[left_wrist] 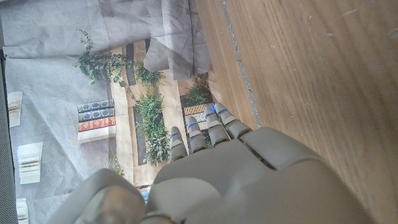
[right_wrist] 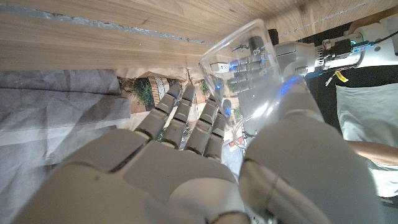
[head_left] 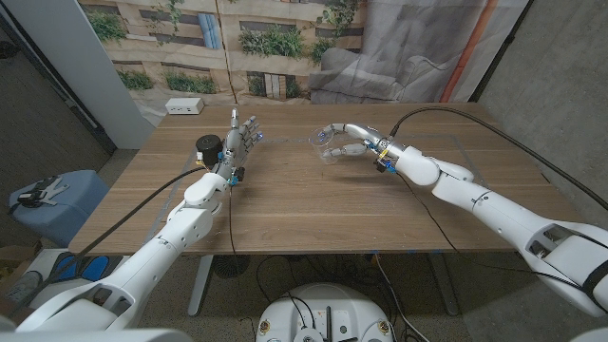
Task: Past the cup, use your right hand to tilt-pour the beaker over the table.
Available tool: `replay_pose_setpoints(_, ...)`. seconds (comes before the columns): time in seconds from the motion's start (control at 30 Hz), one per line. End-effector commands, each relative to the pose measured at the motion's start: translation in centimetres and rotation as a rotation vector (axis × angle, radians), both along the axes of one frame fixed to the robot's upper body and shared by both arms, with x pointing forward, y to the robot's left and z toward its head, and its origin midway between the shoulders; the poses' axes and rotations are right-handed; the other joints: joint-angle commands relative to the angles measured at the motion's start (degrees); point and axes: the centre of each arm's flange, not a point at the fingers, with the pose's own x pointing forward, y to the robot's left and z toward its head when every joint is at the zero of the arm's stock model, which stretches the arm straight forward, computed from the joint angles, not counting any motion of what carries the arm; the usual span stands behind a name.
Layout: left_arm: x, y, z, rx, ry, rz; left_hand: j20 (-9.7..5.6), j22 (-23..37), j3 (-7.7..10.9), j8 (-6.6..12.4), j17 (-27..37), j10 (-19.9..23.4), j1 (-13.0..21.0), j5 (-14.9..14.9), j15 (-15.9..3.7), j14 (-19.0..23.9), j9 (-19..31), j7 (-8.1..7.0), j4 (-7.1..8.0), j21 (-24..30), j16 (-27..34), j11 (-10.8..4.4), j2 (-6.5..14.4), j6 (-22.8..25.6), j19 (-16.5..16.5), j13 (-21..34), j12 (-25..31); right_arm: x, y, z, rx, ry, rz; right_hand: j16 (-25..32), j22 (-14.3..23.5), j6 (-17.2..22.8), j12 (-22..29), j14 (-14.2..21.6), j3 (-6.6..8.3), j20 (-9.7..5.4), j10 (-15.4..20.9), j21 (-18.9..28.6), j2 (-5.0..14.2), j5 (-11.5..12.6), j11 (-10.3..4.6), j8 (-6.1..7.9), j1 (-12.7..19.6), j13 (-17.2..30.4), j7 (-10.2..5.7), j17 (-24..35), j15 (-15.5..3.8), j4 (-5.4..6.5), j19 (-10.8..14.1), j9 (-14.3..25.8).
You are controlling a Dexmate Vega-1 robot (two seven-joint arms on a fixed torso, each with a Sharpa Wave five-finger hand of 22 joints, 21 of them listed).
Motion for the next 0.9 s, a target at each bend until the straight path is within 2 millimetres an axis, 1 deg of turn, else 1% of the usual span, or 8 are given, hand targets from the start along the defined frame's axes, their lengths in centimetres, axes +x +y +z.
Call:
replay_pose_setpoints(0.03,0.0,0.0,0.0,0.0,0.0,0.0,-0.55,0.09,-0.32,-0.05,0.1,0.4,-0.05,0.15,0.13,0.38,0.26,-0.24,-0.06,-0.12,-0.08,0.12,0.86,0.43,0.39,0.16,-0.03,-0.2,-0.5,2.2,-0.115,-0.016,-0.01,0.26,0.19,1.5,0.33,0.6,-0.29,-0.08,2.45,-0.08,1.38,0.15,-1.42,0.36,0.95,0.32,-1.15,0.07,-7.4,0.06,0.14,0.19)
replay_pose_setpoints(0.1,0.0,0.0,0.0,0.0,0.0,0.0,-0.54,0.09,-0.34,-0.03,0.1,0.35,-0.06,0.15,0.15,0.36,0.26,-0.21,-0.05,-0.13,-0.09,0.07,0.87,0.48,0.41,0.16,-0.05,-0.3,-0.6,2.4,-0.132,-0.016,-0.017,0.25,0.19,1.62,0.32,0.43,-0.27,-0.14,2.54,-0.14,1.52,0.17,-1.41,0.43,1.08,0.4,-0.99,0.08,-7.5,0.04,0.06,0.18)
replay_pose_setpoints(0.3,0.0,0.0,0.0,0.0,0.0,0.0,-0.57,0.09,-0.41,-0.04,0.1,0.42,-0.06,0.15,0.19,0.34,0.26,-0.19,-0.05,-0.17,-0.1,0.13,0.89,0.47,0.43,0.16,-0.03,-0.7,-0.8,3.0,-0.166,-0.03,-0.041,0.35,0.2,1.75,0.36,0.31,-0.27,0.03,2.96,-0.33,1.81,0.23,-1.58,0.53,1.32,0.61,-1.39,0.1,-7.54,0.02,-0.29,0.17)
replay_pose_setpoints(0.37,0.0,0.0,0.0,0.0,0.0,0.0,-0.53,0.09,-0.43,-0.03,0.1,0.41,-0.06,0.15,0.15,0.33,0.26,-0.2,-0.05,-0.17,-0.1,0.13,0.89,0.5,0.45,0.16,-0.03,-0.7,-0.8,3.2,-0.177,-0.032,-0.049,0.39,0.19,1.83,0.36,0.28,-0.31,0.12,3.11,-0.43,1.86,0.23,-1.6,0.59,1.39,0.71,-1.23,0.1,-7.47,0.0,-0.53,0.16)
replay_pose_setpoints(0.47,0.0,0.0,0.0,0.0,0.0,0.0,-0.51,0.09,-0.45,-0.06,0.1,0.45,-0.05,0.16,0.13,0.35,0.26,-0.18,-0.05,-0.19,-0.1,0.11,0.9,0.42,0.43,0.16,-0.01,-0.9,-0.7,3.6,-0.207,-0.042,-0.068,0.45,0.19,1.72,0.34,0.29,-0.37,0.27,3.21,-0.51,1.87,0.23,-1.56,0.57,1.45,0.81,-1.44,0.09,-7.42,-0.01,-0.73,0.15)
replay_pose_setpoints(0.7,0.0,0.0,0.0,0.0,0.0,0.0,-0.55,0.09,-0.51,-0.04,0.1,0.39,-0.05,0.16,0.13,0.31,0.26,-0.23,-0.06,-0.23,-0.11,0.22,0.92,0.47,0.44,0.17,-0.04,-1.2,-0.5,4.3,-0.25,-0.056,-0.093,0.57,0.18,1.94,0.24,0.32,-0.46,0.36,3.34,-0.67,1.84,0.24,-1.6,0.71,1.74,1.04,-1.28,0.04,-7.45,-0.15,-1.12,0.13)
replay_pose_setpoints(0.83,0.0,0.0,0.0,0.0,0.0,0.0,-0.53,0.1,-0.55,-0.06,0.1,0.44,-0.05,0.16,0.15,0.34,0.26,-0.23,-0.06,-0.26,-0.1,0.19,0.93,0.44,0.44,0.17,-0.02,-1.4,-0.5,4.7,-0.281,-0.059,-0.115,0.62,0.17,2.21,0.21,0.31,-0.48,0.65,3.48,-0.75,1.8,0.25,-1.62,0.84,2.02,1.18,-1.68,-0.01,-7.38,-0.27,-1.39,0.12)
replay_pose_setpoints(0.9,0.0,0.0,0.0,0.0,0.0,0.0,-0.53,0.1,-0.58,-0.05,0.1,0.39,-0.05,0.16,0.12,0.31,0.26,-0.25,-0.06,-0.27,-0.11,0.19,0.94,0.46,0.45,0.17,-0.04,-1.5,-0.5,4.8,-0.296,-0.061,-0.128,0.66,0.17,2.0,0.17,0.28,-0.51,0.69,3.54,-0.78,1.81,0.26,-1.6,0.79,2.15,1.29,-1.59,-0.03,-7.3,-0.29,-1.51,0.11)
